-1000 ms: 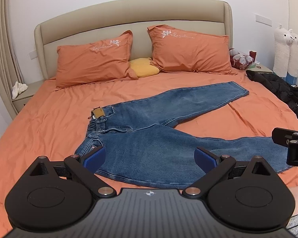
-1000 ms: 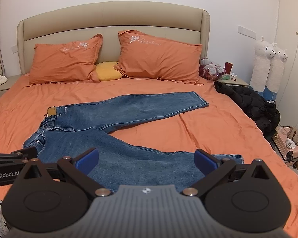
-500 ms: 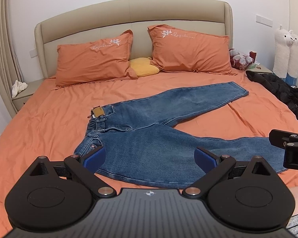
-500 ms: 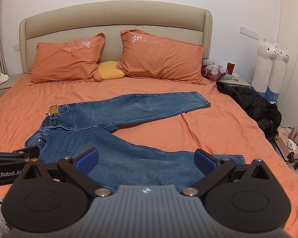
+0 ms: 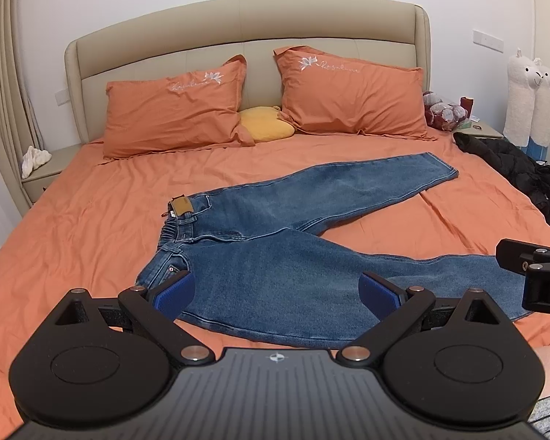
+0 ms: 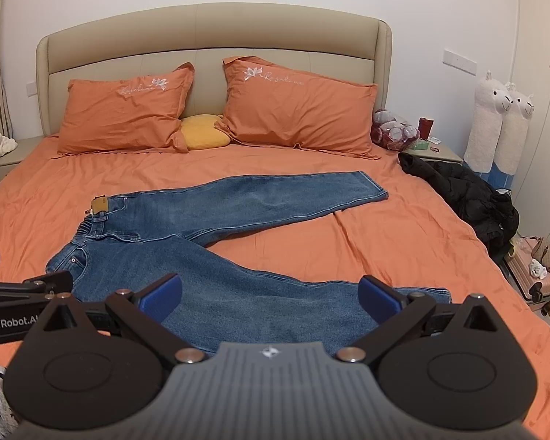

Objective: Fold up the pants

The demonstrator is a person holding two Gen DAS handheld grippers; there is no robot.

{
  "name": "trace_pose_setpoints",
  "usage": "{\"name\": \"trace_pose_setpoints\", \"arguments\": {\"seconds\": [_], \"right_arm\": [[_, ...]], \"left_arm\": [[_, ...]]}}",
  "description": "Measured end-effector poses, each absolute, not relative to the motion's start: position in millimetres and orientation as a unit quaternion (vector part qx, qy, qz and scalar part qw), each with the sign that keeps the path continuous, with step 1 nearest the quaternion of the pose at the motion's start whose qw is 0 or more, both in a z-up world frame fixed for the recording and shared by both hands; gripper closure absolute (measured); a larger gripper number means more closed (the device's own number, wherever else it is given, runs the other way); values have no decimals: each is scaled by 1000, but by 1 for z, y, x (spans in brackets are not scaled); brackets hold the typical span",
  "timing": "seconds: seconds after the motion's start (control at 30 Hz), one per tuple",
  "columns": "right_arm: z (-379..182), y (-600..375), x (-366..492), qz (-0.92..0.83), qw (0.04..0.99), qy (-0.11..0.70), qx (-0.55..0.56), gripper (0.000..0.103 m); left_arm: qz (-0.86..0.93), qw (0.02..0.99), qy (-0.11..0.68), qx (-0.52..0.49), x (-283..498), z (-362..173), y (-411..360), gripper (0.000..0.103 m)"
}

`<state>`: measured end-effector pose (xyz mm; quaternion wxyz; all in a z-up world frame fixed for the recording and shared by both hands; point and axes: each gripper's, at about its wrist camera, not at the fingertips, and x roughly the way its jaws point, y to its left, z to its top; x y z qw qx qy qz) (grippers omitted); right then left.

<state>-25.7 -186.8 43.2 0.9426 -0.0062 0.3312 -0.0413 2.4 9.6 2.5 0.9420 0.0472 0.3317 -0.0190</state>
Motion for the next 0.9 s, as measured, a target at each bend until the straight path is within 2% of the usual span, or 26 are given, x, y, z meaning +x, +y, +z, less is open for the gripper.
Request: {"name": "trace_pose_setpoints", "arguments": {"seconds": [0.9], "right_arm": [[44,-185,-25,-45,940,337,-15,5]], "left_arm": [[-21,942,331,45,0,2,8,0]]}}
